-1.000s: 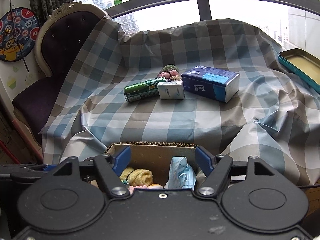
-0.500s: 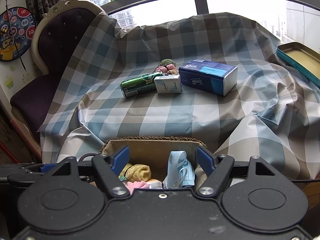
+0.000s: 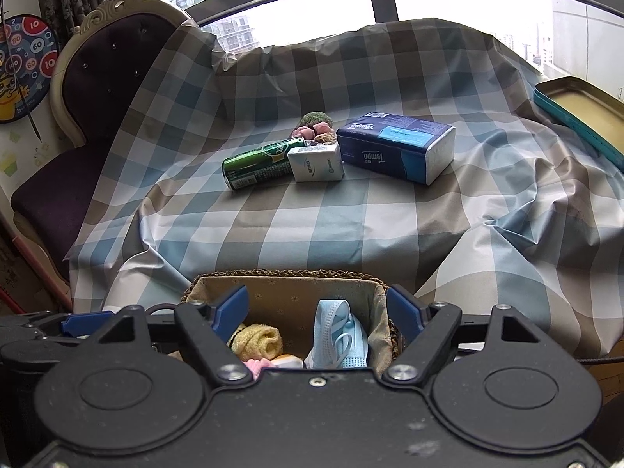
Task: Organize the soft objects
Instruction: 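Move both open tools from the basket back over the cloth items, then reach the right tool to the green moss ball and close on it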
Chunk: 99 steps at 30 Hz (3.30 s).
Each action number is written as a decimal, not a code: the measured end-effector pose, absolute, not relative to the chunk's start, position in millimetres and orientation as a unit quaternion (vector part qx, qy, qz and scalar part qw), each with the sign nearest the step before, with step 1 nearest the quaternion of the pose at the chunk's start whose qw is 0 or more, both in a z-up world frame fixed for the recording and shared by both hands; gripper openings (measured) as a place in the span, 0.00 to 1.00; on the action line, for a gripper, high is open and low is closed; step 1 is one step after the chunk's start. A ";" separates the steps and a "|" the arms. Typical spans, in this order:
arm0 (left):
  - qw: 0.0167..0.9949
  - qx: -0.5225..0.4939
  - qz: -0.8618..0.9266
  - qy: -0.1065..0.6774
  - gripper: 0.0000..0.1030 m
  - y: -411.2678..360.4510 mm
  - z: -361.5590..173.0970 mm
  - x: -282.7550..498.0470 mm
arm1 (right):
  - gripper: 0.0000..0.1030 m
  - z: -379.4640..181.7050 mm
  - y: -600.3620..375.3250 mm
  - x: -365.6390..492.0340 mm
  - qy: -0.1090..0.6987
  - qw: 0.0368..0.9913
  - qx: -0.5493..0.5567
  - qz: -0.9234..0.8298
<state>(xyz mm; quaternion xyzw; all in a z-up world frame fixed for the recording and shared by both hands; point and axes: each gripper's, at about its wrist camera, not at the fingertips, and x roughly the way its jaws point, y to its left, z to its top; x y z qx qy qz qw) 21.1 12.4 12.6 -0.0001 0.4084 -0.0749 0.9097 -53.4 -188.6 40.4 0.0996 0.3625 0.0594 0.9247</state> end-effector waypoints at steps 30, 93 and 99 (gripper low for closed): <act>0.907 0.031 -0.096 0.409 0.89 17.0 40.2 166.3 | 0.92 62.5 -201.0 110.3 0.361 0.928 0.072 0.055; 0.905 0.041 -0.183 0.383 0.89 -21.7 -26.7 213.0 | 0.71 -49.6 -117.0 489.9 0.509 0.858 0.013 0.062; 0.907 0.042 -0.176 0.381 0.89 -23.0 -23.0 214.6 | 0.60 -46.2 -121.2 487.9 0.502 0.862 0.030 0.061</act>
